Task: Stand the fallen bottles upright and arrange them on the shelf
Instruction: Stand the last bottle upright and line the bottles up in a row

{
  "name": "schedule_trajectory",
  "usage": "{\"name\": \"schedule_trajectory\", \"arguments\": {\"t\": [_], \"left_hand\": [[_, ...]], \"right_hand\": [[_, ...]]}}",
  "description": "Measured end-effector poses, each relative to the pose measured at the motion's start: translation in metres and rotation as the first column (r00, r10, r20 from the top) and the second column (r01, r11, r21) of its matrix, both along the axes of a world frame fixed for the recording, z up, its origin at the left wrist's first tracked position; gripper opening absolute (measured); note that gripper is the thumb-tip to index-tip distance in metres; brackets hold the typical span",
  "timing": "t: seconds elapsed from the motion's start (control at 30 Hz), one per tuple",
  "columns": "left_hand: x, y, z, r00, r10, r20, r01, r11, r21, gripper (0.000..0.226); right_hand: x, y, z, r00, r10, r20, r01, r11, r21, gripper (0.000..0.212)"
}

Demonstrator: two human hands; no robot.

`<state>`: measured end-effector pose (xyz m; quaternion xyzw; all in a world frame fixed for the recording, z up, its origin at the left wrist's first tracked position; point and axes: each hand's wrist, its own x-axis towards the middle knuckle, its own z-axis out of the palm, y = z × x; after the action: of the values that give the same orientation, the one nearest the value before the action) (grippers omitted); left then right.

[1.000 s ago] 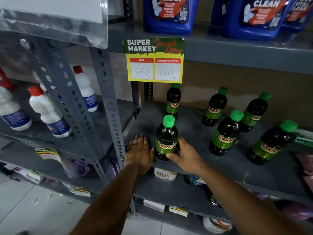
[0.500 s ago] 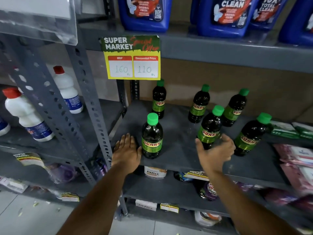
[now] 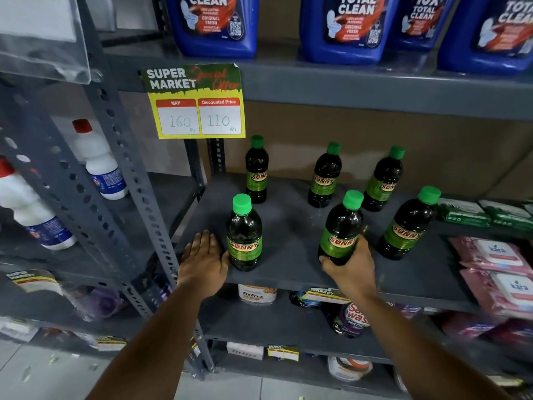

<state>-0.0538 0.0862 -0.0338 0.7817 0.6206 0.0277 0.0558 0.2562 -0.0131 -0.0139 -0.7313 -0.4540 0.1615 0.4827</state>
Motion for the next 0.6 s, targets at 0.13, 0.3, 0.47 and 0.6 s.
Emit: {"name": "schedule_trajectory", "arguments": {"t": [0.13,0.3,0.47,0.6], "left_hand": [[-0.001,-0.001,0.000,1.000,-0.004,0.008,0.004,1.000,-0.002,0.070],[-0.001,0.000,-0.001,1.000,0.000,0.002,0.000,1.000,-0.003,0.071],[-0.001,0.002,-0.002,1.000,0.003,0.006,-0.003,1.000,0.009,0.071],[-0.001,0.002,-0.002,1.000,0.006,-0.010,-0.006,1.000,-0.020,0.071]], "right_hand": [[-0.004,-0.014,-0.008,1.000,0.029,0.003,-0.029,0.999,0.013,0.069],[-0.003,-0.026,-0.004,0.990,0.139,-0.009,-0.135,0.978,0.160,0.085],[0.037,-0.026,-0.001,0.904,-0.425,-0.051,0.418,0.849,0.323,0.090],[0.098,-0.006,0.017,0.890,-0.441,-0.116,0.450,0.891,0.059,0.095]]}}
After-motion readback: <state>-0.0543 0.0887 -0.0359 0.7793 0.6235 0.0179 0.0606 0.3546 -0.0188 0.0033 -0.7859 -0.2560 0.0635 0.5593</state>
